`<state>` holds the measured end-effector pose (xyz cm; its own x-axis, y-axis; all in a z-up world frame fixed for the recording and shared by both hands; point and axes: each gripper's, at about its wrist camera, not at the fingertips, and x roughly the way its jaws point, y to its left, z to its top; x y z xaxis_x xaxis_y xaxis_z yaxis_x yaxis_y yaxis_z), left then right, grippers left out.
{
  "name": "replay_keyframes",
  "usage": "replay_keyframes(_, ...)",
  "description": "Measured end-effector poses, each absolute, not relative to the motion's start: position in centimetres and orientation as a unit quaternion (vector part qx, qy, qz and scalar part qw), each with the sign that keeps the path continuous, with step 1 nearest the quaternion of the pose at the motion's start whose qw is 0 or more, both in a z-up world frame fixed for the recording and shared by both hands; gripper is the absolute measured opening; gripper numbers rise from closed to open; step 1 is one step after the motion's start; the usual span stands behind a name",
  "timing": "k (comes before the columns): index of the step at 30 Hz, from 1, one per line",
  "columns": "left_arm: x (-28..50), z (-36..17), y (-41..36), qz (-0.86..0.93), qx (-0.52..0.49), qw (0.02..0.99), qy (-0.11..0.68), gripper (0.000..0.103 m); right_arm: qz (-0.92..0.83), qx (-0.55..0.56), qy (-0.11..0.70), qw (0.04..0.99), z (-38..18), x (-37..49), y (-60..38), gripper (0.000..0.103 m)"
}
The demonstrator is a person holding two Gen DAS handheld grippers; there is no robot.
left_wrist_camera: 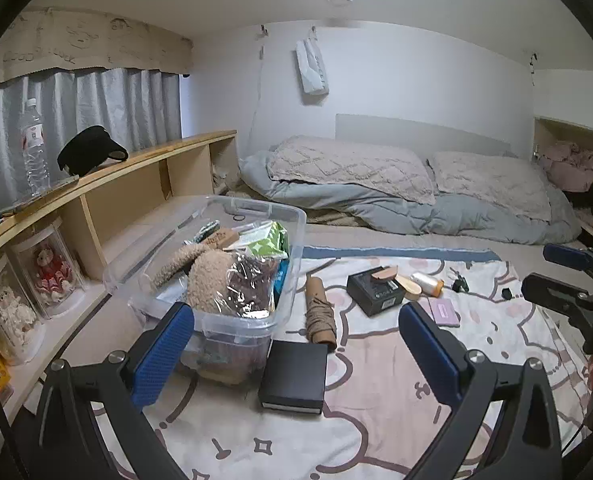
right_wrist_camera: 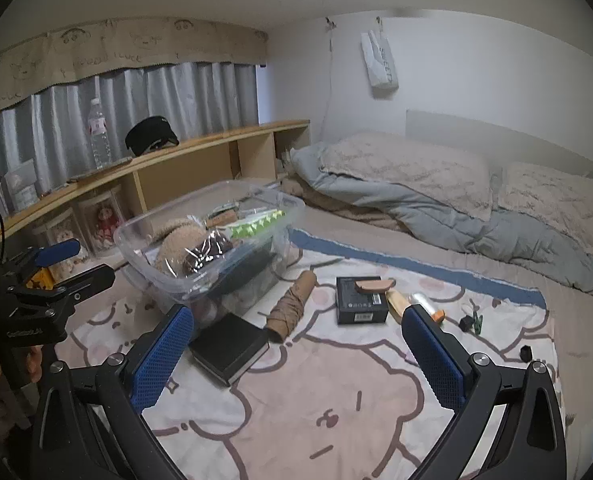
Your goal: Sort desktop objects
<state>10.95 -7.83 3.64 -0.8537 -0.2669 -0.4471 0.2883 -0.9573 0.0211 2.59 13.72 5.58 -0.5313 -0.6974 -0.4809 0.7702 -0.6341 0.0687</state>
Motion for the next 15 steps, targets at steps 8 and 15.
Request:
replay_keyframes(8, 10.7, 2.5, -8.2, -0.958, 0.253, 0.129, 0.037, 0.103, -0.863, 0.265, 0.098, 0.419, 4.1, 2.4, 13.2, 0.103)
replay_keyframes(15, 10.2, 1.7, -7.9, -0.955, 0.268, 0.124, 0.036, 0.103, -0.864, 0.260, 0.094, 0.420, 4.3, 2.4, 13.4, 0.103)
